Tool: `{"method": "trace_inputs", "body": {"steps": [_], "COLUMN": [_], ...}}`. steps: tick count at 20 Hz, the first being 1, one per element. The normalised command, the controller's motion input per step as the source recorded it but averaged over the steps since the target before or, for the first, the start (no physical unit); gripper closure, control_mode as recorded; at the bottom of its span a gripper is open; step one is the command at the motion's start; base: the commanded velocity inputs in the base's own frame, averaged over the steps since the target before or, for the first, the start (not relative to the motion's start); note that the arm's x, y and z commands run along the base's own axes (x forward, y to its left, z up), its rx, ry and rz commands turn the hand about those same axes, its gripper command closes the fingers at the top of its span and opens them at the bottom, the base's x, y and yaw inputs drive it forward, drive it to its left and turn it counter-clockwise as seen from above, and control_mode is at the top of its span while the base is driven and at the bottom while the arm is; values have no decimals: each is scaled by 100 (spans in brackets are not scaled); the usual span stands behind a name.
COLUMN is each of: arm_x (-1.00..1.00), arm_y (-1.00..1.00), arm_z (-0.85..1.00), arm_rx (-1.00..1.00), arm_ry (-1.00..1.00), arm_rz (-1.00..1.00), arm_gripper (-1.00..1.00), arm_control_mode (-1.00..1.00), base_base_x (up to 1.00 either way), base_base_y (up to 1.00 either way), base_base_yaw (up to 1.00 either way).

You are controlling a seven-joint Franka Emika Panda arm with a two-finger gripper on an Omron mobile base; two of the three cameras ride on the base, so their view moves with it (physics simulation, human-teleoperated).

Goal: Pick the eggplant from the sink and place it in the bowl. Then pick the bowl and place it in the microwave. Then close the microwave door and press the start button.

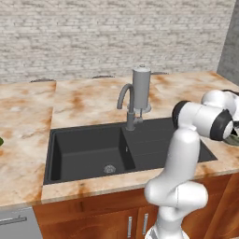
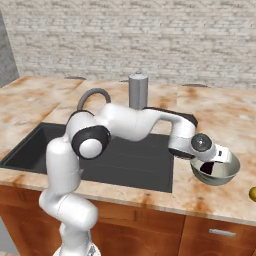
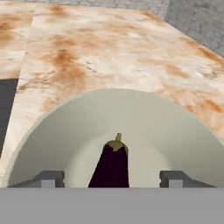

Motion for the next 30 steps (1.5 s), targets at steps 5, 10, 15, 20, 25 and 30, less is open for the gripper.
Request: {"method": "trace_inputs", "body": {"steps": [5, 10, 15, 20, 25, 30], "arm_x": [-39, -78, -33, 24, 24, 44], "arm_y": [10, 86, 97, 6, -16, -40], "arm_z": [99, 31, 0, -37, -27, -9], "arm_rx": [0, -17, -23, -14, -8, -4], "arm_ry": [20, 23, 12, 15, 13, 9], "arm_rz": [0, 5, 11, 7, 3, 0], "arm_gripper": [-100, -100, -100, -100, -100, -100], "arm_control_mode": [-100, -100, -100, -100, -100, -100], "base_base_x": [0, 0, 0, 0, 0, 0], "base_base_y": [0, 0, 0, 0, 0, 0], "base_base_yaw": [0, 0, 0, 0, 0, 0]}}
